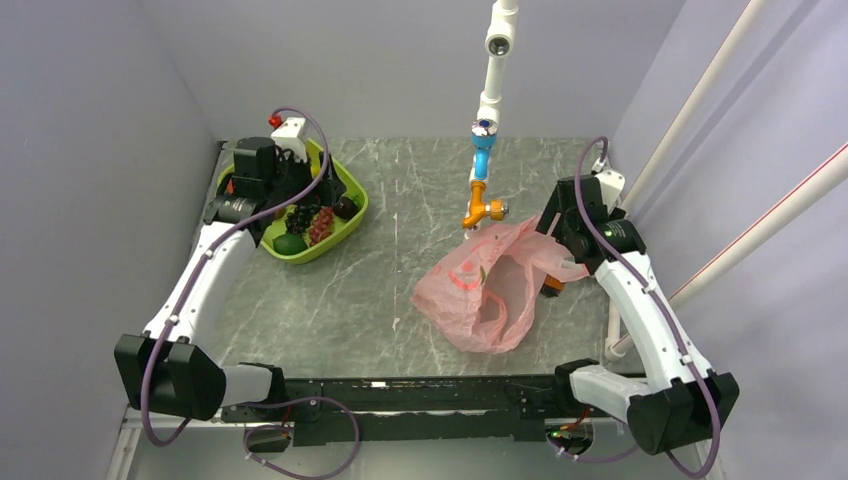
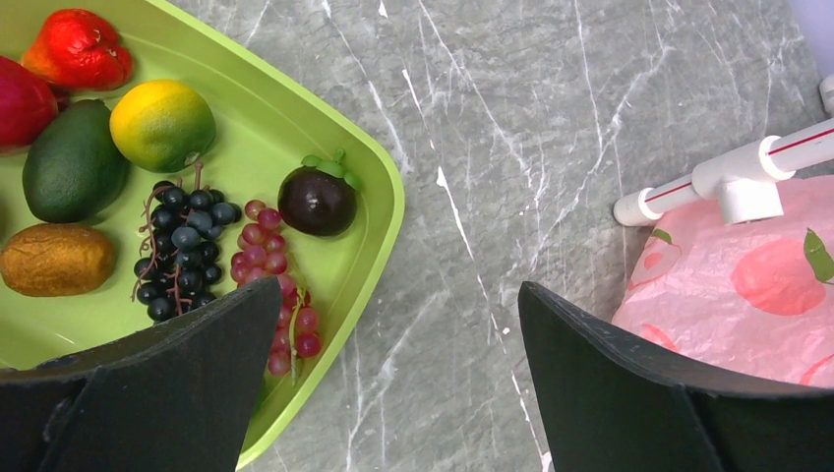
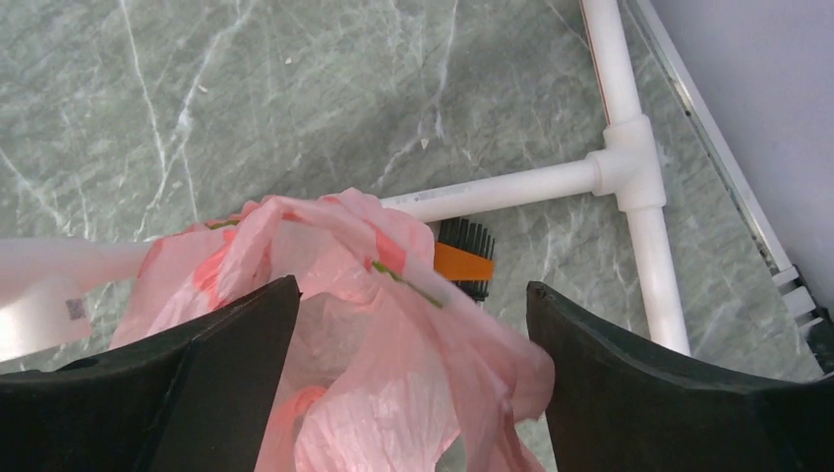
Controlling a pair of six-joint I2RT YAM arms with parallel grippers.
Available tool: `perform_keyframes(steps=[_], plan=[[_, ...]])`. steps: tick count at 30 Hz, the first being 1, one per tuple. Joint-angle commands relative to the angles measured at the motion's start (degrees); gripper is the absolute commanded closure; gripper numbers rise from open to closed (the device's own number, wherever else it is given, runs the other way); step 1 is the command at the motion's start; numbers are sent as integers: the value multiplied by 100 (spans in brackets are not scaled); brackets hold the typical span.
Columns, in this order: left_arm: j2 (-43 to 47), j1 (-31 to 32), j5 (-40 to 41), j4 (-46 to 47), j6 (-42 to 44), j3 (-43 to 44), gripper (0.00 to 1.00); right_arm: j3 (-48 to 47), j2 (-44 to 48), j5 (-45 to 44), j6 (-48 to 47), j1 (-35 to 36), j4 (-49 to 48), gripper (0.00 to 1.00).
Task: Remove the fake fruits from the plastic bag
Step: Move the plastic bag to the center of the board, then reset both arms
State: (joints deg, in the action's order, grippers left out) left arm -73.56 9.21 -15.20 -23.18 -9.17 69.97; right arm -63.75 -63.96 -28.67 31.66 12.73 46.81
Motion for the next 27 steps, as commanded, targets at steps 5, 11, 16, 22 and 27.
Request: perform_keyframes(steps=[5, 11, 16, 22, 27], plan=[[759, 25, -140, 384, -99, -179, 2, -887, 877, 948, -545, -26, 541, 7], [1677, 34, -85, 1080, -125, -676, 1, -792, 2071, 1619, -949, -22, 312, 2], [2580, 62, 17, 1810, 12, -1296, 1, -543, 3112, 2372, -1301, -21, -480, 0], [3769, 63, 160, 2550, 269, -1865, 1, -654, 3642, 2578, -1443, -30, -704, 0], [4609, 63, 422, 3201, 422, -2438, 0, -747, 3828, 3003, -1662, -26, -746, 0]])
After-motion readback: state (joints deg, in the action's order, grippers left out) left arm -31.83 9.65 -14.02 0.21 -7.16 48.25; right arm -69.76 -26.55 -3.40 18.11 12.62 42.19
